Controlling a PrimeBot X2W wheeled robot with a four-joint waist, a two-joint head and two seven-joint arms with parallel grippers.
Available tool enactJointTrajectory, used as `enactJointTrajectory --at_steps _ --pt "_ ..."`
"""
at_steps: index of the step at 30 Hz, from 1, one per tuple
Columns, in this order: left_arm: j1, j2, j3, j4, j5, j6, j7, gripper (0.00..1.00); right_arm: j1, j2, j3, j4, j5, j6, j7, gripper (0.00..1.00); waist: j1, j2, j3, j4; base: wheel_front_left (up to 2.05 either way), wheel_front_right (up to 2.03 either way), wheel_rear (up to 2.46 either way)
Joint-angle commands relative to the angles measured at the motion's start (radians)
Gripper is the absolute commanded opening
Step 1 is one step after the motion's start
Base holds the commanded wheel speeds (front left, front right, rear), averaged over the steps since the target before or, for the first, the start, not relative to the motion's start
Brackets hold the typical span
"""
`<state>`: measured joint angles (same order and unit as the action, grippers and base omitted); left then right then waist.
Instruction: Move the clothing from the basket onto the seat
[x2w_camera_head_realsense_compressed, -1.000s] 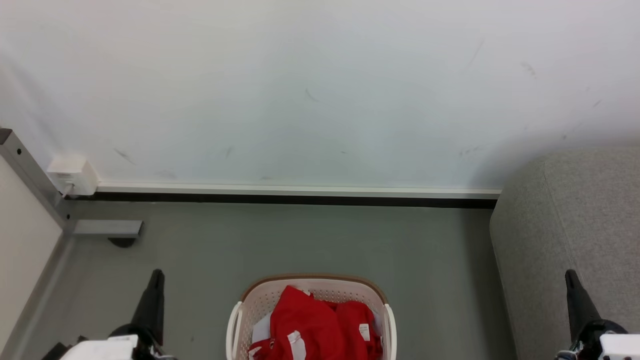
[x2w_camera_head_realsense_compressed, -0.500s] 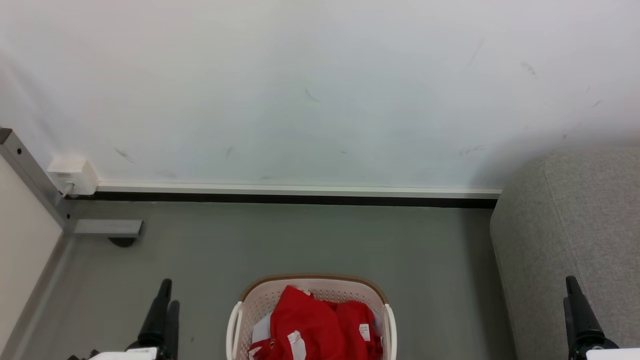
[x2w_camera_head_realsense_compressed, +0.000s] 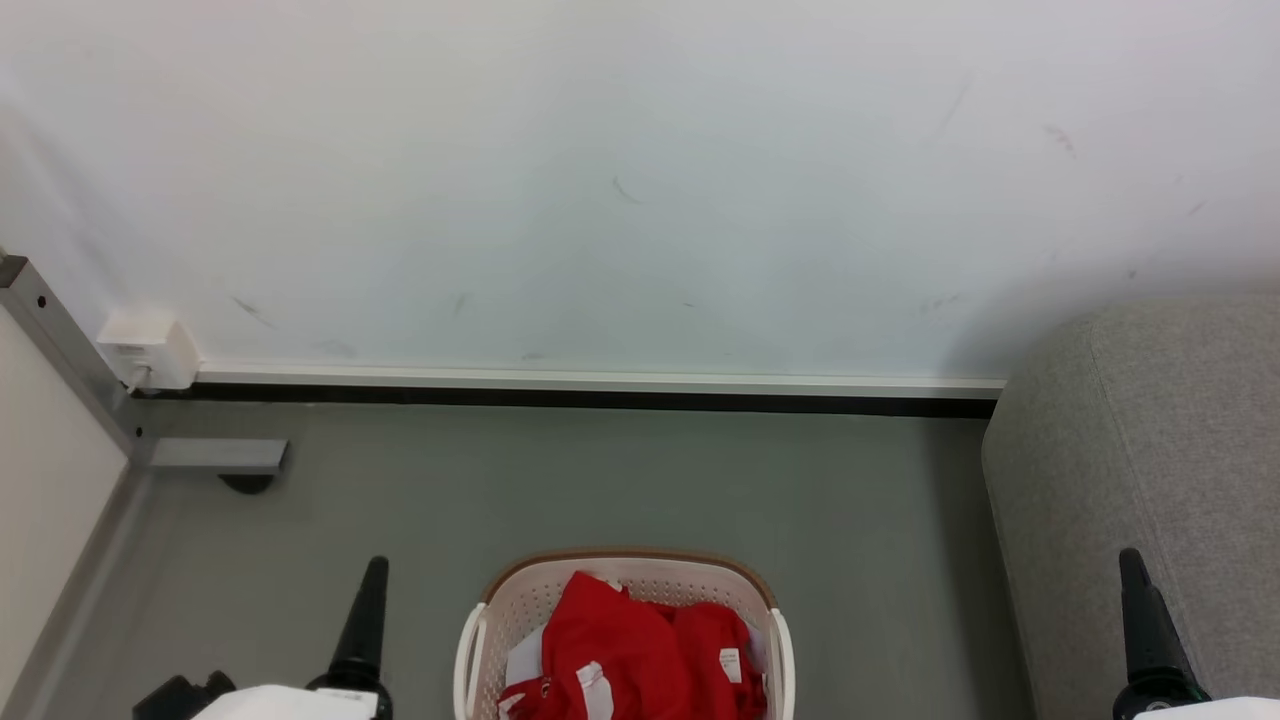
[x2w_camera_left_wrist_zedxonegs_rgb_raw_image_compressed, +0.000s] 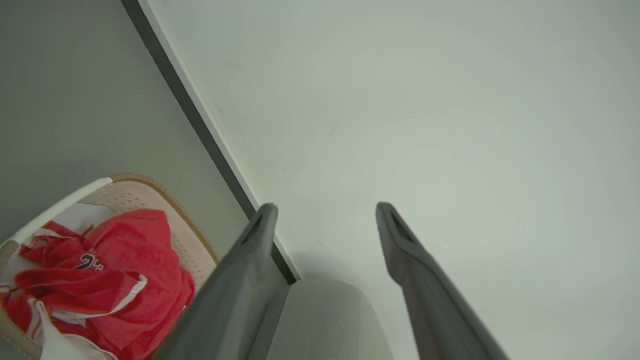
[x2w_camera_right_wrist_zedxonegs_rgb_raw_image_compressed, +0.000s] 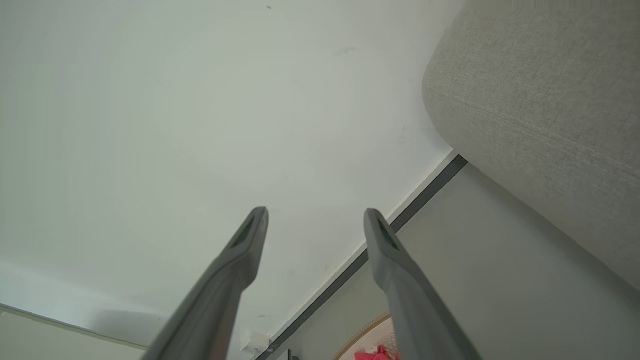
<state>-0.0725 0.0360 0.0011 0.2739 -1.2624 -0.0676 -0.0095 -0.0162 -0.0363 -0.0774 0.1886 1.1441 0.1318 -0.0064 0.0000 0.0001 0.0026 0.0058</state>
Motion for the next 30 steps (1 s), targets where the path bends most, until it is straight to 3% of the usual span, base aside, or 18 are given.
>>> enactJointTrajectory --at_steps 1,15,30 --pt "-0.011 0.009 -0.008 -0.019 0.043 0.007 -0.009 1.0 -0.005 -0.012 0.003 -0.025 -0.053 0.0 -0.012 1.0 0.0 -0.0001 0.0 0.0 0.0 0.0 0.0" --pt "0.007 0.011 -0.056 -0.031 0.292 0.068 -0.059 1.0 0.018 -0.032 0.026 -0.051 -0.347 -0.001 -0.063 1.0 0.0 -0.0001 -0.005 0.0 0.0 0.0 0.0" --pt "0.011 0.013 -0.088 -0.044 0.51 0.12 -0.105 1.0 0.035 -0.033 0.036 -0.075 -0.543 -0.001 -0.108 1.0 0.0 -0.0001 -0.01 0.005 0.0 0.0 0.0"
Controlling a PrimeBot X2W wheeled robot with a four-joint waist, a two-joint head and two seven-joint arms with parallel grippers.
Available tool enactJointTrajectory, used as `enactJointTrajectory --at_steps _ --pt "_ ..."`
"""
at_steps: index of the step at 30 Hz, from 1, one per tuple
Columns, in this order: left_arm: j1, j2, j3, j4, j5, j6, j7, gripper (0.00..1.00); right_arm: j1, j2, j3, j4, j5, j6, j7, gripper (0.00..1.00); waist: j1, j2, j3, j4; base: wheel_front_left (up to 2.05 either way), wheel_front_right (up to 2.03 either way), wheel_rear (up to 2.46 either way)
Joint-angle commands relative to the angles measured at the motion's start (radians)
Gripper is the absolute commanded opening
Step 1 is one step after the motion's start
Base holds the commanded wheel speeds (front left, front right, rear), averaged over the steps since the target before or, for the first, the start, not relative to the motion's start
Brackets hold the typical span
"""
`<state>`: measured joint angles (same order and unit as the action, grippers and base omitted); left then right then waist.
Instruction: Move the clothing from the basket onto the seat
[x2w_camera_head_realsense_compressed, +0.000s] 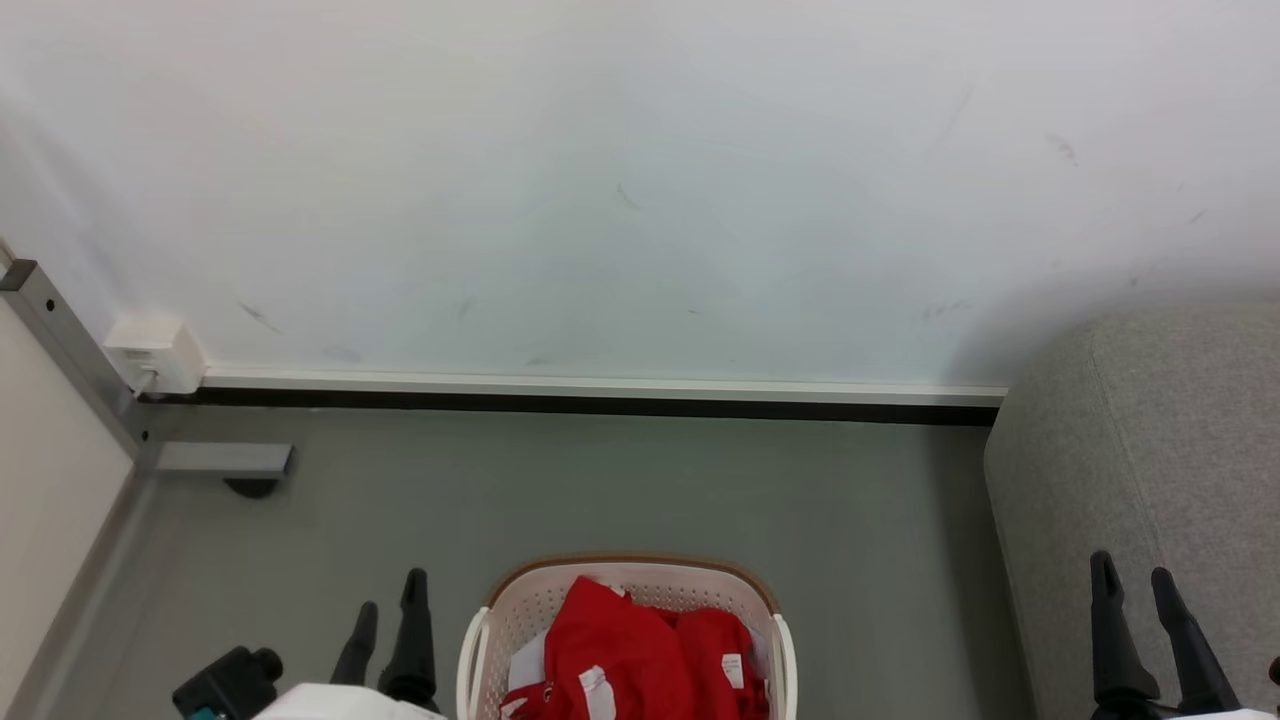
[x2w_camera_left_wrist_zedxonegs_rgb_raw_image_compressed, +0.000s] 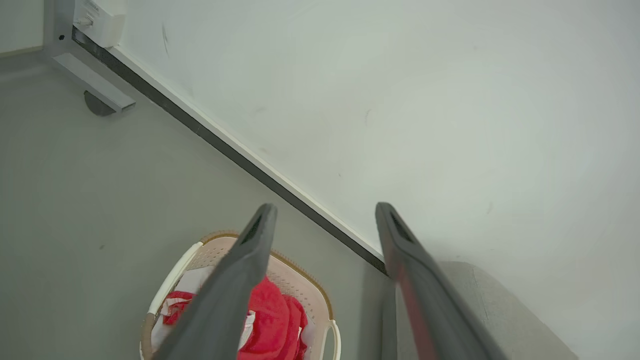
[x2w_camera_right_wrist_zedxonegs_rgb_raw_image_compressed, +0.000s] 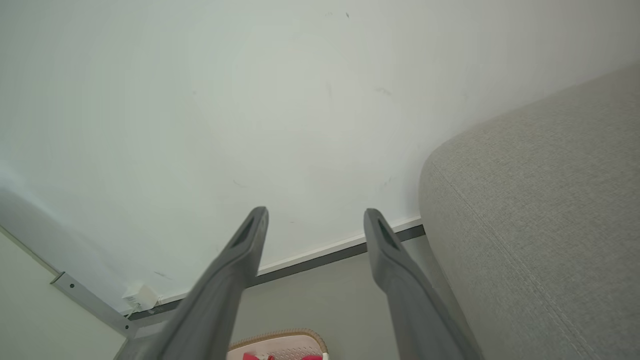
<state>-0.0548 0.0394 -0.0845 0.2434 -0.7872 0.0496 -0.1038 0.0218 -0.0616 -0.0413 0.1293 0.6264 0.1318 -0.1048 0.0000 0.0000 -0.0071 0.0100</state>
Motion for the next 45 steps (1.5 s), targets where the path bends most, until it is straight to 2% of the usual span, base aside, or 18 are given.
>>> enactJointTrajectory --at_steps 1,20,40,45 --pt "-0.006 0.009 -0.005 -0.015 0.047 0.006 -0.014 1.0 -0.002 -0.008 0.001 -0.017 -0.037 -0.001 -0.013 1.0 0.0 0.0 -0.001 0.001 0.0 0.0 0.0" --pt "0.004 0.011 -0.039 -0.019 0.269 0.035 -0.064 1.0 0.02 -0.011 0.012 -0.042 -0.259 -0.001 -0.064 1.0 0.0 0.0 -0.01 0.01 0.0 0.0 0.0" --pt "0.016 0.013 -0.05 -0.004 0.468 0.048 -0.11 1.0 0.044 -0.005 0.008 -0.05 -0.404 -0.002 -0.109 1.0 0.0 0.0 -0.02 0.021 0.0 0.0 0.0" --pt "0.022 0.013 -0.05 0.0 0.512 0.037 -0.121 1.0 0.051 0.0 0.006 -0.051 -0.427 -0.002 -0.119 1.0 0.0 0.0 -0.023 0.021 0.0 0.0 0.0"
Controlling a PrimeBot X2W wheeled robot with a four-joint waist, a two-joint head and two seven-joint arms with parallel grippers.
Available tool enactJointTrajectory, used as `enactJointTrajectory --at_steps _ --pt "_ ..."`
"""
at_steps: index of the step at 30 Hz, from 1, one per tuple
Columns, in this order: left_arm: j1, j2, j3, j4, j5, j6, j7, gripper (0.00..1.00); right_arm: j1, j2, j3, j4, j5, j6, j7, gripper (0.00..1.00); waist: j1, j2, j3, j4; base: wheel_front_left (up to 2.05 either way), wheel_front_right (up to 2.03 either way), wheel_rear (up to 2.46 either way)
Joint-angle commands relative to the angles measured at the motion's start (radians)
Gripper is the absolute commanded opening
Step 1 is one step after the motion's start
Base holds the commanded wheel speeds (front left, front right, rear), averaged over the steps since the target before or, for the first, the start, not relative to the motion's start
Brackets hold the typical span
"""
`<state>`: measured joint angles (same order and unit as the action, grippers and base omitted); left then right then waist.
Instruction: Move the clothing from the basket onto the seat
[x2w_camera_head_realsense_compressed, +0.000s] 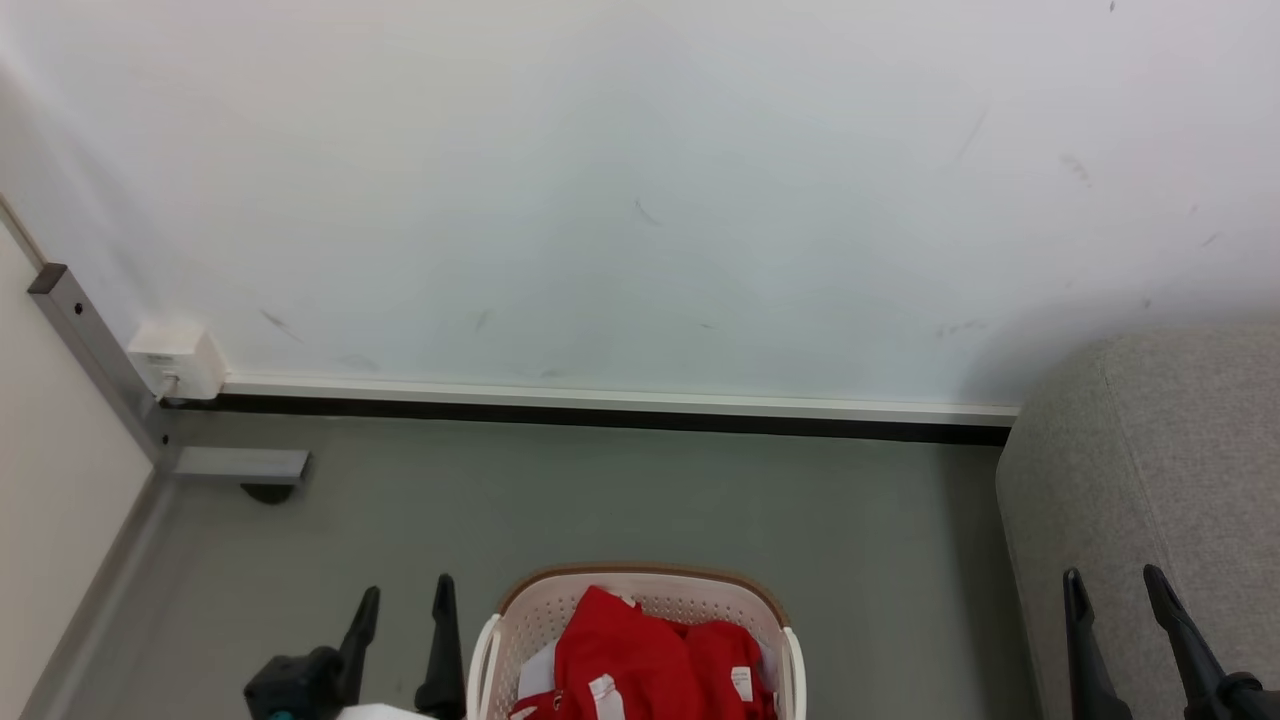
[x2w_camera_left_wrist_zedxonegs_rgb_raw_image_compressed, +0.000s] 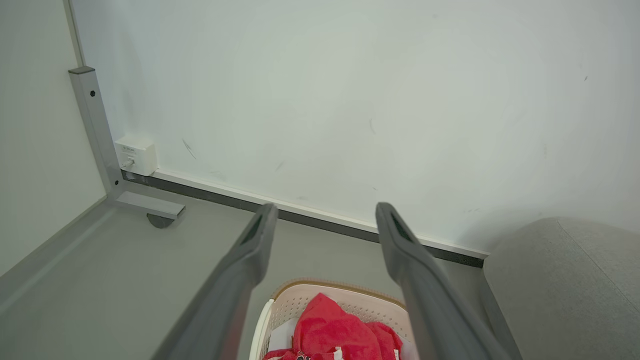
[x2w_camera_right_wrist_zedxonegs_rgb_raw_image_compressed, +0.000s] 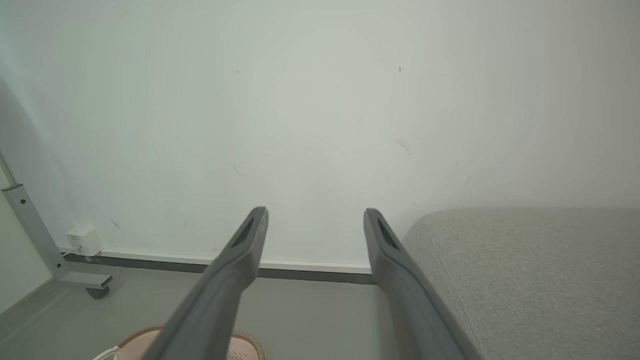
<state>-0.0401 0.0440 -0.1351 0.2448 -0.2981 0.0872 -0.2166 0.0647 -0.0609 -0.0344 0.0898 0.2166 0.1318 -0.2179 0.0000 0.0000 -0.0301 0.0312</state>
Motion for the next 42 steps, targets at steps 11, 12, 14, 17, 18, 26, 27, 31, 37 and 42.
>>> enactJointTrajectory --at_steps 11,12,14,17,18,26,27,31,37,42 --pt "0.006 0.009 0.0 0.016 0.103 -0.02 -0.028 1.0 0.015 0.007 -0.021 0.004 -0.046 -0.002 -0.027 1.0 0.0 0.0 0.003 -0.006 0.0 0.0 0.0" --pt "0.006 0.009 0.0 0.018 0.111 -0.022 -0.031 1.0 0.016 0.008 -0.022 0.005 -0.05 -0.002 -0.03 1.0 0.0 0.0 0.003 -0.006 0.0 0.0 0.0" --pt "0.006 0.01 0.002 0.021 0.127 -0.024 -0.035 1.0 0.019 0.009 -0.023 0.007 -0.062 -0.002 -0.032 1.0 0.0 0.0 0.003 -0.006 0.0 0.0 0.0" --pt "0.008 0.01 0.005 0.028 0.147 -0.026 -0.039 1.0 0.021 0.009 -0.026 0.009 -0.081 -0.002 -0.039 1.0 0.0 0.0 0.003 -0.005 0.0 0.0 0.0" --pt "0.009 0.01 0.005 0.03 0.155 -0.026 -0.042 1.0 0.021 0.009 -0.025 0.01 -0.087 -0.002 -0.041 1.0 0.0 0.0 0.002 -0.005 0.0 0.0 0.0" --pt "0.012 0.01 0.01 0.04 0.177 -0.021 -0.049 1.0 0.025 0.01 -0.025 0.022 -0.079 -0.002 -0.047 1.0 0.0 0.0 0.002 -0.003 0.0 0.0 0.0" --pt "0.012 0.01 0.012 0.041 0.175 -0.021 -0.049 1.0 0.024 0.01 -0.027 0.025 -0.066 -0.002 -0.047 1.0 0.0 0.0 0.002 -0.003 0.0 0.0 0.0" --pt "0.012 0.01 0.016 0.046 0.168 -0.022 -0.048 1.0 0.024 0.01 -0.02 0.037 -0.058 -0.002 -0.047 1.0 0.0 0.0 0.002 -0.003 0.0 0.0 0.0" --pt "0.013 0.009 0.018 0.05 0.165 -0.021 -0.048 1.0 0.022 0.01 -0.018 0.05 -0.048 -0.002 -0.047 1.0 0.0 0.0 0.002 -0.004 0.0 0.0 0.0" --pt "0.012 0.01 0.019 0.053 0.161 -0.024 -0.048 1.0 0.022 0.01 -0.014 0.057 -0.042 -0.002 -0.047 1.0 0.0 0.0 0.003 -0.004 0.0 0.0 0.0"
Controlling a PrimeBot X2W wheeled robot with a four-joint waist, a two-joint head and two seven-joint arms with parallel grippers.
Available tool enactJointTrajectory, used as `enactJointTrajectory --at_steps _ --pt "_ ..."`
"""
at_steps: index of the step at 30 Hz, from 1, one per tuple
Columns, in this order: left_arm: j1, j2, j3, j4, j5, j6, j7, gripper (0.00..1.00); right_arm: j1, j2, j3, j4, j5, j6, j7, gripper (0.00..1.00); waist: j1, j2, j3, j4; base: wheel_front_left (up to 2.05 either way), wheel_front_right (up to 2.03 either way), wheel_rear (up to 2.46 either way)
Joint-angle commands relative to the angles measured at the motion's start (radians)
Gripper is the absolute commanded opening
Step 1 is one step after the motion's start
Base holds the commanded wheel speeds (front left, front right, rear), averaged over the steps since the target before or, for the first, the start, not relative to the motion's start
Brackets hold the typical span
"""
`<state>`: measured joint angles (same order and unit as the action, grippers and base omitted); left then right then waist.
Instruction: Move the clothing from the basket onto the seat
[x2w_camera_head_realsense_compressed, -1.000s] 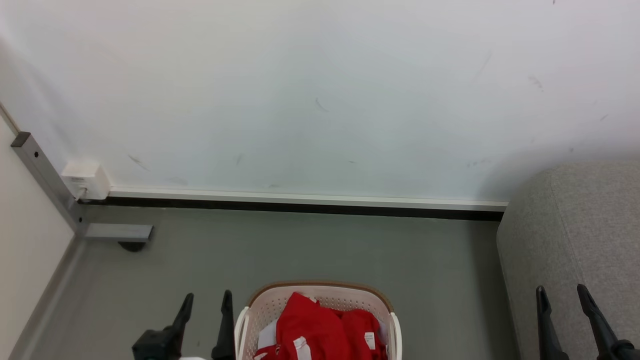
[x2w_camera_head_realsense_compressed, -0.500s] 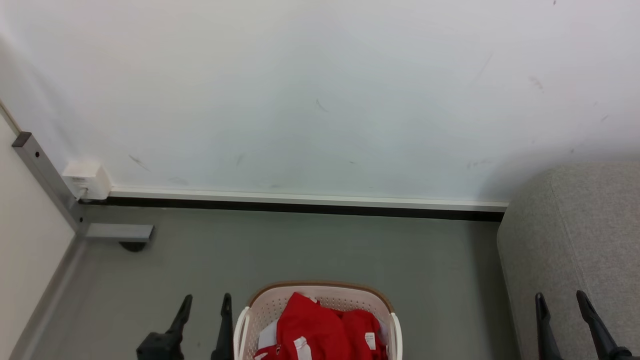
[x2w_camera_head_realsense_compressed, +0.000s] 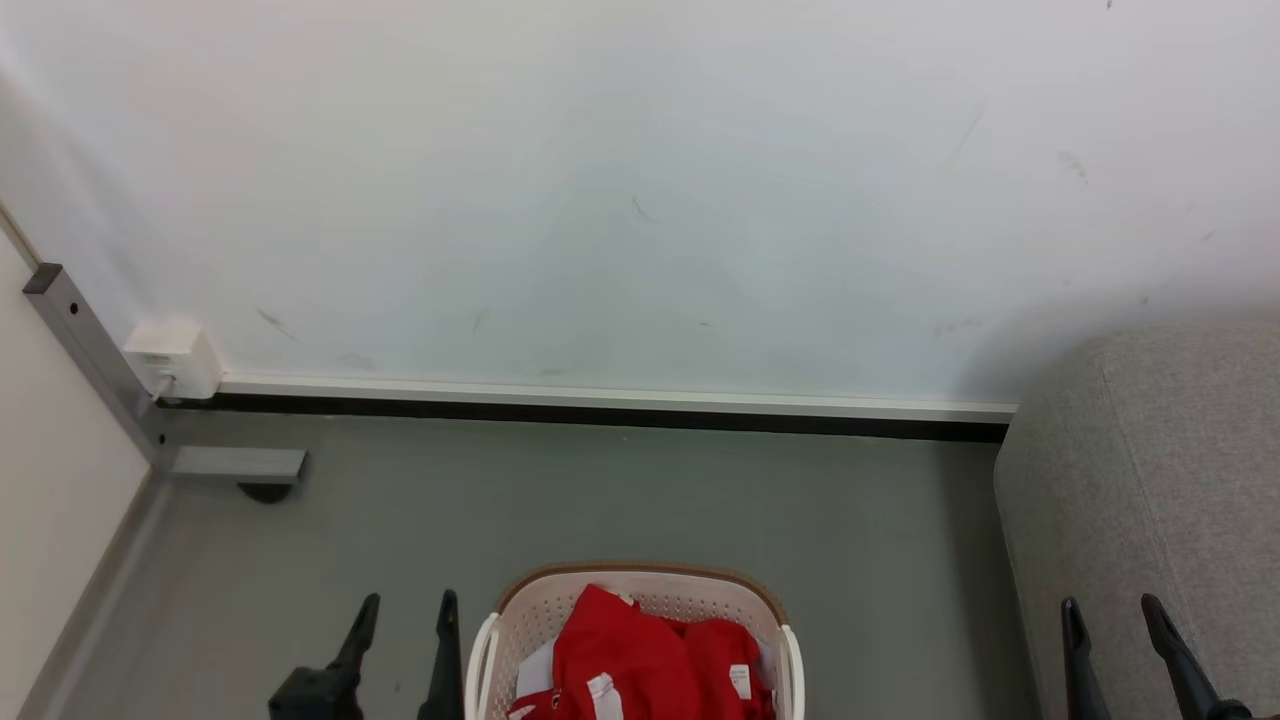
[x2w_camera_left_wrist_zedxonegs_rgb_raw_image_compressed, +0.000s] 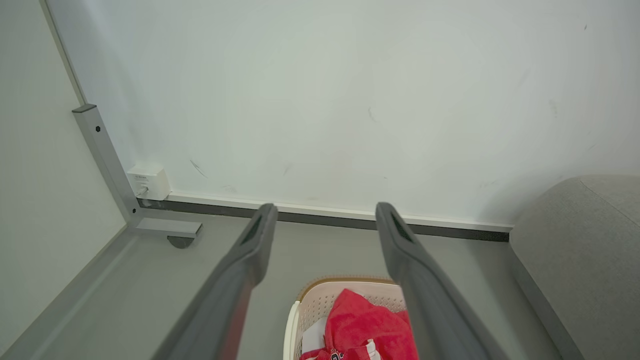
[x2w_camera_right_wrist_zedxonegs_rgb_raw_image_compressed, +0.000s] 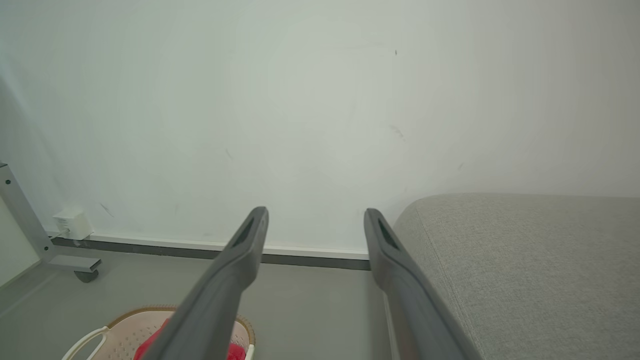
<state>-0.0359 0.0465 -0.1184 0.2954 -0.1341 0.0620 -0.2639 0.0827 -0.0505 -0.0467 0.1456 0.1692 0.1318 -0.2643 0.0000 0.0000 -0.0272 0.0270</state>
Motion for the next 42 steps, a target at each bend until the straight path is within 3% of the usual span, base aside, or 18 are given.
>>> enactJointTrajectory --at_steps 1,18,27,33,42 --pt "0.008 0.007 0.002 0.003 -0.004 0.001 -0.001 1.0 0.004 0.0 0.0 0.004 0.006 -0.002 0.0 1.0 0.0 0.0 0.0 0.0 0.0 0.0 0.0" --pt "0.007 0.007 -0.002 -0.001 -0.01 0.001 -0.001 1.0 -0.011 0.0 0.012 0.023 -0.004 -0.002 0.0 1.0 0.0 0.0 0.008 -0.013 0.0 0.0 0.0" --pt "-0.035 0.006 -0.054 0.035 -0.022 -0.016 -0.001 1.0 -0.046 -0.002 0.043 0.013 -0.011 -0.002 0.0 1.0 0.0 0.0 0.055 -0.088 0.0 0.0 0.0" --pt "-0.135 0.007 -0.126 0.249 -0.011 -0.031 -0.001 1.0 -0.1 -0.006 0.067 -0.012 -0.001 -0.002 0.0 1.0 0.0 0.0 0.151 -0.168 0.0 0.0 0.0" --pt "-0.448 0.028 -0.172 0.662 0.016 -0.032 0.062 1.0 -0.215 -0.003 0.1 -0.06 0.032 -0.002 0.0 1.0 0.0 0.0 0.388 -0.281 0.0 0.0 0.0"
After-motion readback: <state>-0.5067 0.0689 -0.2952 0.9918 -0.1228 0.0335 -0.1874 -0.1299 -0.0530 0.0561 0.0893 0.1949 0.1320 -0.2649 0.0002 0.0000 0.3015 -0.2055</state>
